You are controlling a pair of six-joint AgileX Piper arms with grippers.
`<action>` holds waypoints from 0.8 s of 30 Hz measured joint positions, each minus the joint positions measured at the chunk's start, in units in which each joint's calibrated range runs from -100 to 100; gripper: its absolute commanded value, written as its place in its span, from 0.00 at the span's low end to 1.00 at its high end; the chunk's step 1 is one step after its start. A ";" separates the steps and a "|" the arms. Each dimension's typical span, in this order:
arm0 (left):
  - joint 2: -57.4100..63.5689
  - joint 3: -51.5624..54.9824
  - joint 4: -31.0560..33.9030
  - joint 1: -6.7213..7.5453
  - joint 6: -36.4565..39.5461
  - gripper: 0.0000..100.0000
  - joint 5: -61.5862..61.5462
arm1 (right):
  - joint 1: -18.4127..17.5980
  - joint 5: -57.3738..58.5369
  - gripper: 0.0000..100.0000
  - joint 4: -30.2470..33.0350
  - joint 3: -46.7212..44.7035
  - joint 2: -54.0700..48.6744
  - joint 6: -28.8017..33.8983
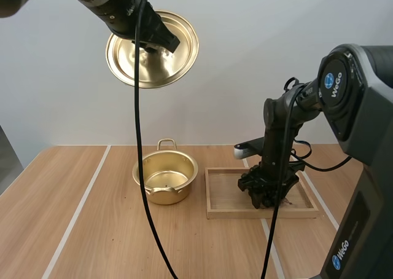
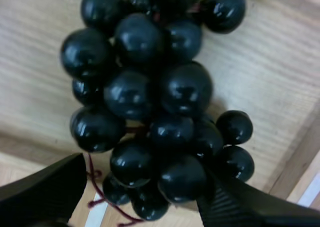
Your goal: Open the pot, put the grape inside, and close it
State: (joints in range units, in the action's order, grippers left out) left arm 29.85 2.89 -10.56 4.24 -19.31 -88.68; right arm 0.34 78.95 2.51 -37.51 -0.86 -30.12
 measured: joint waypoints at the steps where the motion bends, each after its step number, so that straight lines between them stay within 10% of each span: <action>1: 0.00 0.00 0.00 0.00 0.00 0.00 0.00 | 0.00 -1.18 1.00 0.00 0.00 0.00 0.00; 21: 0.00 0.00 0.00 0.00 0.34 0.00 -2.14 | 0.00 -14.74 1.00 0.00 -0.26 0.14 0.00; 24: 0.00 0.00 0.00 0.00 0.34 0.00 -2.58 | 0.00 -15.25 0.84 0.00 -0.26 0.70 0.09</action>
State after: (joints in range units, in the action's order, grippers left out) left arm 29.85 2.89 -10.56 4.24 -18.97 -91.26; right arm 0.34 63.70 2.51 -37.77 -0.16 -30.02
